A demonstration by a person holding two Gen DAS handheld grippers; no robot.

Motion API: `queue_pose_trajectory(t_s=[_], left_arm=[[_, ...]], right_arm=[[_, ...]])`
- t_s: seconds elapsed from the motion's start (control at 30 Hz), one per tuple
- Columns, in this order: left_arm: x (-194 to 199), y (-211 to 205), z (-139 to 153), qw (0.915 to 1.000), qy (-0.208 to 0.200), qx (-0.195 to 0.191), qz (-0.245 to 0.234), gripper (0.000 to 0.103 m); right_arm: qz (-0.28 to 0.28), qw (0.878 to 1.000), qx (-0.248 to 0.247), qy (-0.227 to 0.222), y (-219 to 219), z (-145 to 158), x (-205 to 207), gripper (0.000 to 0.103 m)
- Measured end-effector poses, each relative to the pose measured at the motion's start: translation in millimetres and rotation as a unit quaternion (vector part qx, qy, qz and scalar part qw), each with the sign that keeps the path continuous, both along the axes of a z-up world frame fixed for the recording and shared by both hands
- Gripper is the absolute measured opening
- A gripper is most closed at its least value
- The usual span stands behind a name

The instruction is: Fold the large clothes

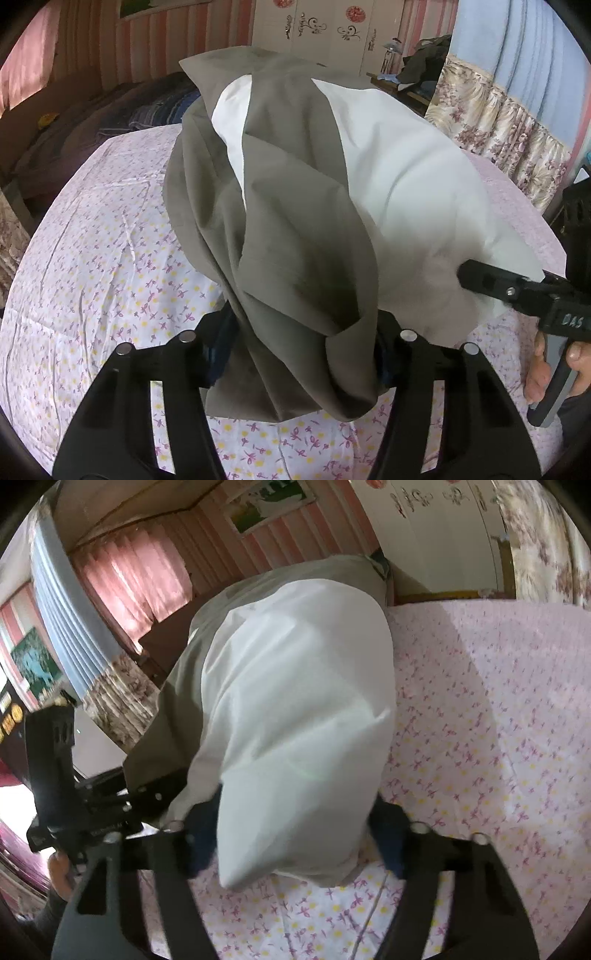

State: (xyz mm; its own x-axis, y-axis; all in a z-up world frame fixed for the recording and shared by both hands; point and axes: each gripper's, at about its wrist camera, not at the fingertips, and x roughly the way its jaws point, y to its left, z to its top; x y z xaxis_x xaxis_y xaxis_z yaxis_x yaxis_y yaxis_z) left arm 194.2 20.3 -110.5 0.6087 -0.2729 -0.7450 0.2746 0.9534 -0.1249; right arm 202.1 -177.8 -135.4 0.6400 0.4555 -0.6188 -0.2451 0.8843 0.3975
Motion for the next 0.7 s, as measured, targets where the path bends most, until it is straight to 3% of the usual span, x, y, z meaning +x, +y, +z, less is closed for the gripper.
queue_pose_trajectory(t_s=[0.27, 0.57, 0.7], left_arm=[[4.7, -5.1, 4.1, 0.9996, 0.01, 0.025, -0.011, 0.058], [3.3, -2.4, 4.7, 0.9996, 0.001, 0.02, -0.019, 0.054], [-0.9, -3.7, 8.3, 0.9993, -0.011, 0.031, -0.017, 0.051]], right_arm=[[0.026, 0.992, -0.126, -0.011, 21.5, 16.4, 2.4, 0.052], [0.048, 0.983, -0.172, -0.028, 30.2, 26.1, 4.6, 0.048], [0.057, 0.977, -0.197, -0.055, 33.8, 33.0, -2.6, 0.044]])
